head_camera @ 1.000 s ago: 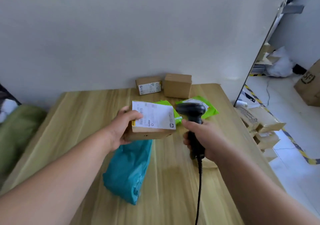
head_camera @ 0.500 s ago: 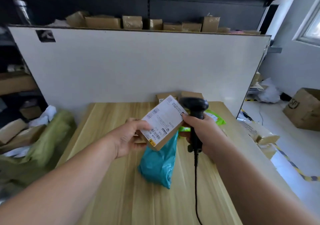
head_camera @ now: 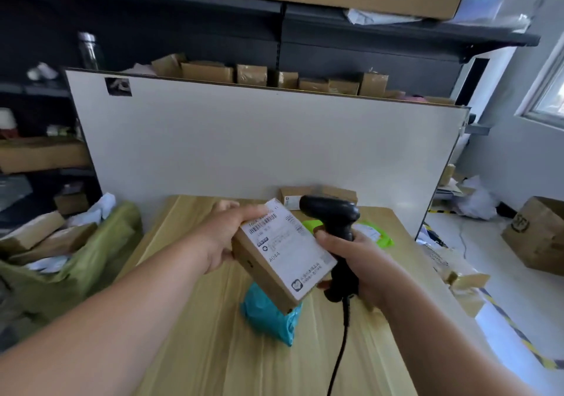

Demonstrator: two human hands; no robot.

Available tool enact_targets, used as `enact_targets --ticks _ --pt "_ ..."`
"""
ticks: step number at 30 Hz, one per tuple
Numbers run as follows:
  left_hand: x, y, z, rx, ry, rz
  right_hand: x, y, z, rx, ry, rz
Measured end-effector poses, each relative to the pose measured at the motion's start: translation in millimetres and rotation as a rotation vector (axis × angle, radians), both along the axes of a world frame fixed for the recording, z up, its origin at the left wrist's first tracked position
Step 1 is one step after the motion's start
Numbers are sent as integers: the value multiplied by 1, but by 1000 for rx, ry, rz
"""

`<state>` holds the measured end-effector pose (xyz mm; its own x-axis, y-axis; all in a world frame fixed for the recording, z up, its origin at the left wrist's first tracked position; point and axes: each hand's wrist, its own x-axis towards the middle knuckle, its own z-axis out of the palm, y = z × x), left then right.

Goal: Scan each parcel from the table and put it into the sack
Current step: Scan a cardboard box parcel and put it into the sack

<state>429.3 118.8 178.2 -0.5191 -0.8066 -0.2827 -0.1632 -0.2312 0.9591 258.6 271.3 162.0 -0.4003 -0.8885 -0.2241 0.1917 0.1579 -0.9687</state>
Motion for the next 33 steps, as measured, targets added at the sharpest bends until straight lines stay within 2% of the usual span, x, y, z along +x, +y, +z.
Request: enact_targets --ticks 4,7,11,15,19,24,33 --pt "-31 19 3 64 163 281 -3 7 -14 -12 -104 95" --pt "-49 39 2 203 210 201 -12 9 -16 -30 -152 62" --pt "-64 63 -12 238 120 -75 -32 13 -13 -63 -139 5" --pt "-61 61 -24 191 -3 -100 -50 19 -13 -24 -85 23" --pt "-53 54 -31 67 -62 71 -58 18 -7 22 107 -12" --pt "-25 42 -45 25 -74 275 -49 19 8 66 101 172" --pt "11 32 -62 9 -169 367 -25 13 22 118 34 369"
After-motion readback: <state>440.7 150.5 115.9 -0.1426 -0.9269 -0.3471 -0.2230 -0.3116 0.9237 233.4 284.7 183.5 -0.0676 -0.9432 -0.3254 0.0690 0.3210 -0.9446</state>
